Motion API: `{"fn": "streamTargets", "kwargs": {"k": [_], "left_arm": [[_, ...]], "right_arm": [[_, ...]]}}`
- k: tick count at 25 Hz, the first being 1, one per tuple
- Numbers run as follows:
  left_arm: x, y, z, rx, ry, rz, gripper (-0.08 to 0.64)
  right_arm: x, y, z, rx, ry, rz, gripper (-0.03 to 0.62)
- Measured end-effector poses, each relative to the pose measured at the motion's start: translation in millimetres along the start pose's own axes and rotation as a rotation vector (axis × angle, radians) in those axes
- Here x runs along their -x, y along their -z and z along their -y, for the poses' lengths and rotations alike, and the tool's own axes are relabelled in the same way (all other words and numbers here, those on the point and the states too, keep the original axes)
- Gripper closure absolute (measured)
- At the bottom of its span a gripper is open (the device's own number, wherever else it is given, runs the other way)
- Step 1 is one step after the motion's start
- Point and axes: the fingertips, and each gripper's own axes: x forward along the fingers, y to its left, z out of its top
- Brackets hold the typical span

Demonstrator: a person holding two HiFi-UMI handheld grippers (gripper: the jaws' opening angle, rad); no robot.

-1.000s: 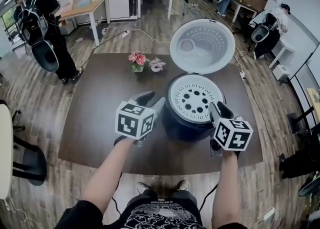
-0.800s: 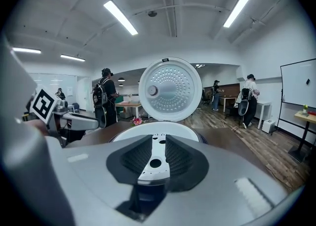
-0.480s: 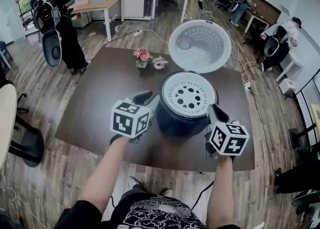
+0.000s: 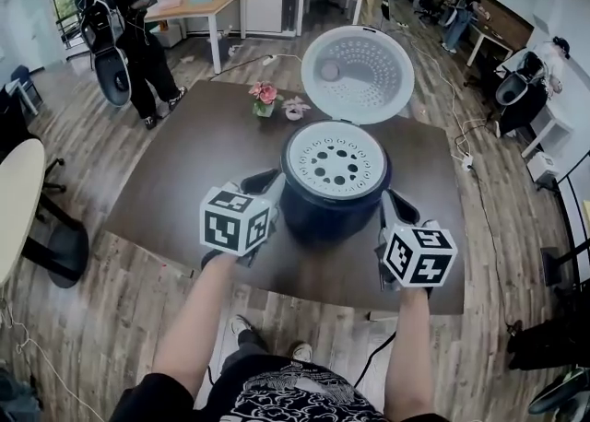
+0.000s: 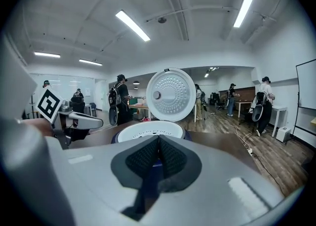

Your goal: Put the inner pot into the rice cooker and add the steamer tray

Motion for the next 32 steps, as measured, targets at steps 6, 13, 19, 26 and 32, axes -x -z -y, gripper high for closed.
{"fn": "streamTargets", "kwargs": {"k": [6, 13, 19, 26, 32], "left_arm": [[5, 3, 26, -0.002, -0.036, 0.001, 0.543], [25, 8, 13, 0.0, -0.072, 0.0, 0.555], [19, 26, 49, 0.007, -0.109, 0.003, 0.555], [22, 16, 32, 0.026, -0.104, -0.007, 0.555], [20, 24, 40, 0.029, -0.104, -0.011, 0.555]], "right_arm": [[11, 7, 4, 0.024, -0.075, -0.001, 0.592], [6, 9, -15, 0.036, -0.114, 0.003, 0.594], [28, 29, 18, 0.037, -0.14, 0.024, 0.592], [21, 17, 10, 0.042, -0.129, 0.015, 0.592], [27, 21, 16, 0.043, -0.133, 0.022, 0.592]]}}
